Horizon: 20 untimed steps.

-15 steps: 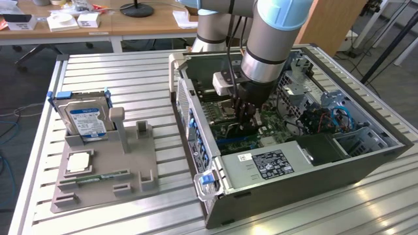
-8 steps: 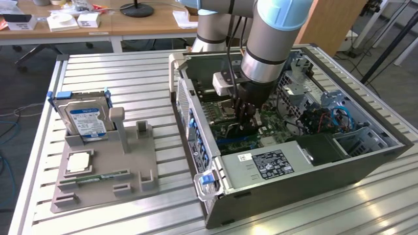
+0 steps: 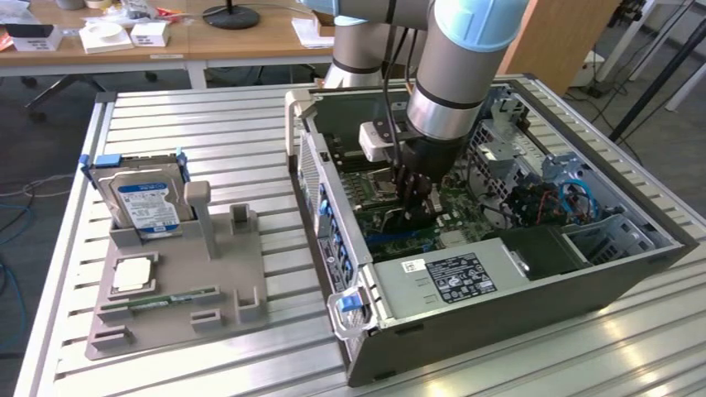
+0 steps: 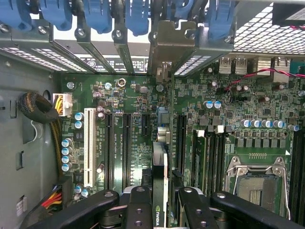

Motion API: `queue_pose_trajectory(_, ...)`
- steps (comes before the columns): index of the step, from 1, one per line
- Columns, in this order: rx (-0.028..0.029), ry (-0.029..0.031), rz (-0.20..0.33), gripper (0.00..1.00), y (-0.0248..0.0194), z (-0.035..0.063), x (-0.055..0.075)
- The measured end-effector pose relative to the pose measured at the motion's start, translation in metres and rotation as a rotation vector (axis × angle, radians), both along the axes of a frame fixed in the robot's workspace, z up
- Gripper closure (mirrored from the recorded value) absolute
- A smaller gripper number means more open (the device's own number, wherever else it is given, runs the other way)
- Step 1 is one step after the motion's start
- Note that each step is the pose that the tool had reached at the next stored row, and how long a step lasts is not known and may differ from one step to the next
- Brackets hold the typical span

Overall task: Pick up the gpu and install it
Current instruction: 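Insert the gpu into the slot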

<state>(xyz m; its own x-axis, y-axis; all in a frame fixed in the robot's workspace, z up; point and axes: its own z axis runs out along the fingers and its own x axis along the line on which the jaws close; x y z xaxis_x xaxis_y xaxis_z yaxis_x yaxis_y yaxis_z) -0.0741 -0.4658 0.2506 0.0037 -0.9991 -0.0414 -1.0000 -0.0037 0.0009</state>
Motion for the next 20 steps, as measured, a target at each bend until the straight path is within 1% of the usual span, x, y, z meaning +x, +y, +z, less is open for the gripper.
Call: queue_pose_trajectory(20,0.0001,-0.0002,-0.010,0.74,0.0000,-0.0015,0.0000)
